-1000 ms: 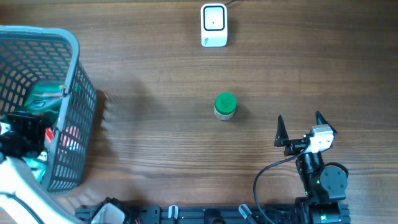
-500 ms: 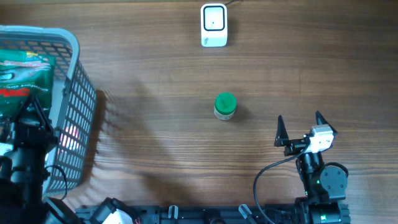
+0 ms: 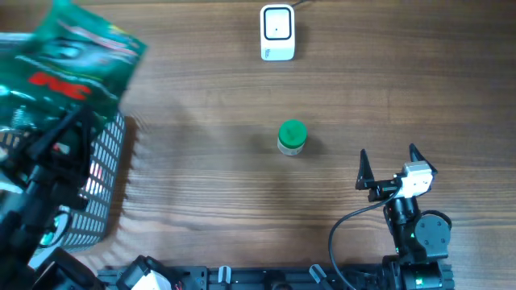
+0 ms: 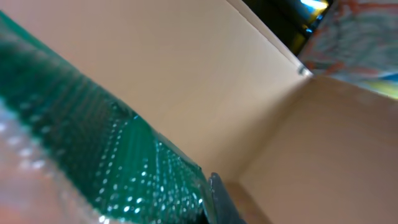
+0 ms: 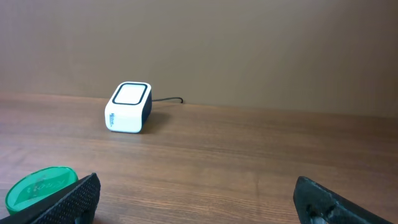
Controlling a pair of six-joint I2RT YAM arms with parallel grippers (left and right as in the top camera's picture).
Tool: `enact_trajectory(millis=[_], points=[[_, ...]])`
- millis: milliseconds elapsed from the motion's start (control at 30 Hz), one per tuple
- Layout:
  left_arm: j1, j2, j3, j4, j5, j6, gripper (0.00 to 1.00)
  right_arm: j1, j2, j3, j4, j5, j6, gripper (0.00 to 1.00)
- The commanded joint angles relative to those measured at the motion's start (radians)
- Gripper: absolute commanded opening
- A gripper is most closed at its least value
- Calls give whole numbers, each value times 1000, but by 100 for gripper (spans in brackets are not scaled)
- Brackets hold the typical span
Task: Scan the item barcode
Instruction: 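Grasp the green 3M glove pack in the basket with left gripper, then carry the glove pack to the scanner and hold it before it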
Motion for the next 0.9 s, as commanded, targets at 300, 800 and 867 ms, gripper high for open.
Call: enact_trajectory(millis=[300,800,867], points=[[-23,-1,4,-996,-106,161,4,0,0,-1,4,12,10,100],[-23,-2,4,-1368,-420,686,4,0,0,-1,4,12,10,100],[-23,-2,4,-1367,-419,716,4,0,0,-1,4,12,10,100]])
